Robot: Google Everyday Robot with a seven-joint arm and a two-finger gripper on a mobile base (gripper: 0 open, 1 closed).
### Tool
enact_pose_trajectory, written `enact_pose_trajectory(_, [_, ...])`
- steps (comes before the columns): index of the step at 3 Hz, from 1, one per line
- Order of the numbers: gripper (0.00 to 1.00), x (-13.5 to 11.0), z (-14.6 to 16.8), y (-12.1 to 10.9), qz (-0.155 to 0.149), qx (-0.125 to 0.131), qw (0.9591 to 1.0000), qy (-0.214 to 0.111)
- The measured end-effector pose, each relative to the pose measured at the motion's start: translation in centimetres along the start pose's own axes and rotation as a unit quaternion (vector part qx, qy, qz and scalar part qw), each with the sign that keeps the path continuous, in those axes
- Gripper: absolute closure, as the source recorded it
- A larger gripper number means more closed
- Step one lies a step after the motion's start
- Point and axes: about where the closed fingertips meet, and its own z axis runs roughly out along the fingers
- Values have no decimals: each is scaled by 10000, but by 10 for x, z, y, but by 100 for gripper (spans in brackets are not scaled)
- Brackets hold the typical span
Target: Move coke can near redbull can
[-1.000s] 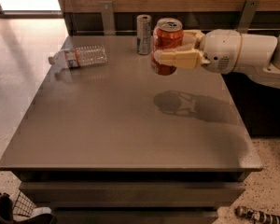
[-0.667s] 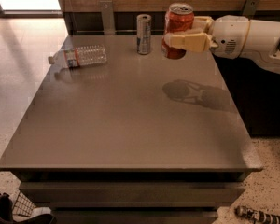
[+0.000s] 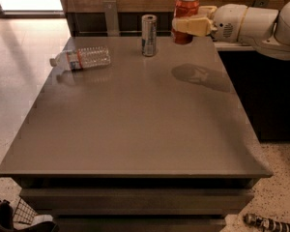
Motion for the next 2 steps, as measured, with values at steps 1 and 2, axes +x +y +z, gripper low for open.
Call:
enact_pose_trajectory(1, [100,8,13,-22,47,186,9998,80])
enact_pose_trajectory(2, [100,8,13,-22,47,186,9998,80])
